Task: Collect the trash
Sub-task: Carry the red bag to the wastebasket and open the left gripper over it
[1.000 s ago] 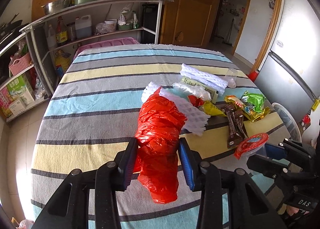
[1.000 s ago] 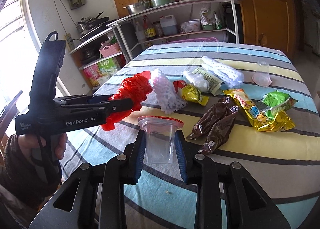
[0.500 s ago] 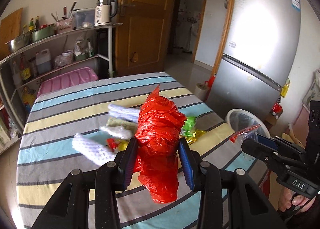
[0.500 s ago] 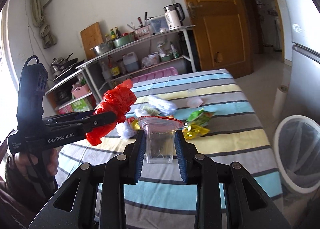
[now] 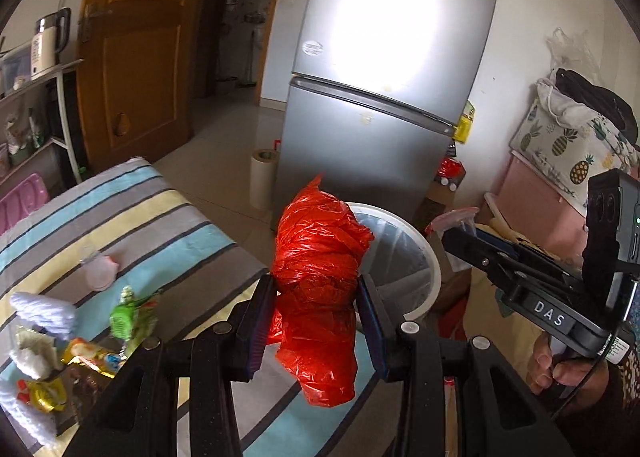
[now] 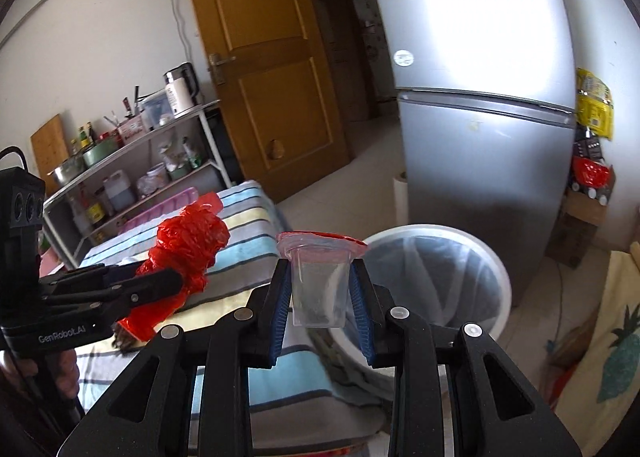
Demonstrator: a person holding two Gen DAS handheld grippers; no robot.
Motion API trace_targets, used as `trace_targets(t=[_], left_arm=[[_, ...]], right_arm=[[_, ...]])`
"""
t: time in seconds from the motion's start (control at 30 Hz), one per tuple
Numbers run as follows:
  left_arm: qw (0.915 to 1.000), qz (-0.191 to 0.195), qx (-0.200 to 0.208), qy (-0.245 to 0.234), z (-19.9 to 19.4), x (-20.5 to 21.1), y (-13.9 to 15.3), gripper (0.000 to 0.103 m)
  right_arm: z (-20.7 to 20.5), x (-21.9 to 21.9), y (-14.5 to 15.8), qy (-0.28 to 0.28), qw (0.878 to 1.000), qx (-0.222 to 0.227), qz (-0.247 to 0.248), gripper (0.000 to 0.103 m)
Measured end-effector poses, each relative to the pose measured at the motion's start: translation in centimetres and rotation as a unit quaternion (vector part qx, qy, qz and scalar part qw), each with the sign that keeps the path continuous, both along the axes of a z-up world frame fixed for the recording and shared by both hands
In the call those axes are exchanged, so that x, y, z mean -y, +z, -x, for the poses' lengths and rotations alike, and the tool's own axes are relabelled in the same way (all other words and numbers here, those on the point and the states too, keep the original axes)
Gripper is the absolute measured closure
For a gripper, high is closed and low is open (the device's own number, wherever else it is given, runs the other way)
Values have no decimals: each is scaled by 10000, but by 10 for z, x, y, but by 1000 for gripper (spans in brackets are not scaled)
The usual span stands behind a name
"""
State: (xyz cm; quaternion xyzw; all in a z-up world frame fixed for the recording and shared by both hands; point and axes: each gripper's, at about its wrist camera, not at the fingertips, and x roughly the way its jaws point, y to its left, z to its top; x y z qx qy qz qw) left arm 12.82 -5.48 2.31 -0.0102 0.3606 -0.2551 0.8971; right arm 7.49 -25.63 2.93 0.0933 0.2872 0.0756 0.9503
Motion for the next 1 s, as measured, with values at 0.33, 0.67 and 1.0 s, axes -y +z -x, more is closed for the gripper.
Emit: trace_targets(t=[0.33, 0.67, 1.0], left_arm=[[9983, -206, -273, -473, -39, 62, -28, 61], [9963, -432, -592, -445, -65, 78, -53, 60], [9975, -420, -542, -157, -59, 64, -52, 53]], right_arm=[[-28, 30, -21, -497, 9979, -361, 199, 72], [-49, 50, -52, -717, 9934, -780, 447, 69], [-45, 49, -50, -782, 9939, -687, 362, 48]])
